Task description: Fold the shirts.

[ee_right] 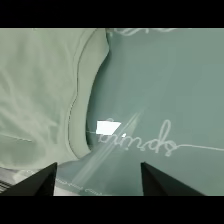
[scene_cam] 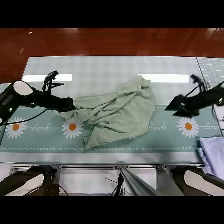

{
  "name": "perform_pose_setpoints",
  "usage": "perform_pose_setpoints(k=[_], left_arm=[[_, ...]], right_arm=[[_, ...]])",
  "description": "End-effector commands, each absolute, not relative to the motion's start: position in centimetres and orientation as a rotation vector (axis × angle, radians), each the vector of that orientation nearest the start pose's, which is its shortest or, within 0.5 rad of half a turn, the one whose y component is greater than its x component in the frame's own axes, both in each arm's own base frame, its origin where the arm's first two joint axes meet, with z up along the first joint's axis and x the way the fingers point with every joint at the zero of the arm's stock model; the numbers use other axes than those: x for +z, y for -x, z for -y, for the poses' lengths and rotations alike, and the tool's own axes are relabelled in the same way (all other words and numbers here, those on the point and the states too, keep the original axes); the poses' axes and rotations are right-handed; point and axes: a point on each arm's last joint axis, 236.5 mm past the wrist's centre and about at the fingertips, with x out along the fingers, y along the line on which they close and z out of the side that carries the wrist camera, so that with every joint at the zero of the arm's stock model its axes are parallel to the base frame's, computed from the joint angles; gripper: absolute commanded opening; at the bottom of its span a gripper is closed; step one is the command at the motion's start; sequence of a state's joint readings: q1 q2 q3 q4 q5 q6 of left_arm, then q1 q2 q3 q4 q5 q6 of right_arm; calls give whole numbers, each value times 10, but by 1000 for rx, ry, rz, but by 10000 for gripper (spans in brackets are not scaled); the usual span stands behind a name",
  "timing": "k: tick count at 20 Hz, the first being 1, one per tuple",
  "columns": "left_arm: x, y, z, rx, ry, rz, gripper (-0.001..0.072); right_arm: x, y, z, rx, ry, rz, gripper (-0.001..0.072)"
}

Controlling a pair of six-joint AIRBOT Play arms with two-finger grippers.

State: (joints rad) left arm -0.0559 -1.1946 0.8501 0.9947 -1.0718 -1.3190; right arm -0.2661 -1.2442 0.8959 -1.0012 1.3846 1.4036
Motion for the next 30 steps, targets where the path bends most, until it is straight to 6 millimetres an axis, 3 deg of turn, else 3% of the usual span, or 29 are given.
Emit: perform_pose_setpoints(k=[1,6,9,11,12,13,14,15,17,19,21,23,25,26,28,30], left_arm=[[-30,-315,132,-442,335,-1342,29],[-30,-314,132,-442,335,-1343,29],[-30,-315,132,-442,336,-1342,29],[-30,-315,132,-457,317,-1336,29],[-30,-315,131,-468,302,-1330,29],[-29,-316,131,-475,291,-1323,29],[-26,-319,130,-473,291,-1314,29],[-21,-325,128,-470,292,-1297,28],[2,-344,119,-455,294,-1229,28],[47,-368,106,-443,284,-1117,29],[117,-389,90,-434,253,-966,28],[198,-395,78,-428,199,-794,28],[276,-383,73,-429,135,-640,28],[310,-373,73,-430,102,-571,28],[372,-343,76,-429,49,-439,27],[412,-312,79,-413,43,-366,28]], right_arm=[[-77,-261,-98,229,-840,-1521,614],[-99,-243,-142,274,-739,-1548,613],[-104,-256,-161,219,-727,-1488,611],[-106,-265,-172,179,-741,-1444,567],[-105,-266,-177,177,-742,-1436,380],[-103,-265,-180,185,-750,-1439,138],[-98,-266,-183,199,-765,-1443,17],[-87,-268,-185,237,-752,-1439,17],[-42,-284,-188,368,-693,-1352,17],[35,-307,-184,508,-598,-1155,17],[134,-329,-165,559,-503,-868,17],[223,-336,-138,527,-489,-634,16],[301,-326,-114,486,-482,-449,16],[329,-318,-107,476,-471,-390,16],[370,-299,-99,466,-439,-323,16],[396,-278,-100,474,-395,-304,16]])
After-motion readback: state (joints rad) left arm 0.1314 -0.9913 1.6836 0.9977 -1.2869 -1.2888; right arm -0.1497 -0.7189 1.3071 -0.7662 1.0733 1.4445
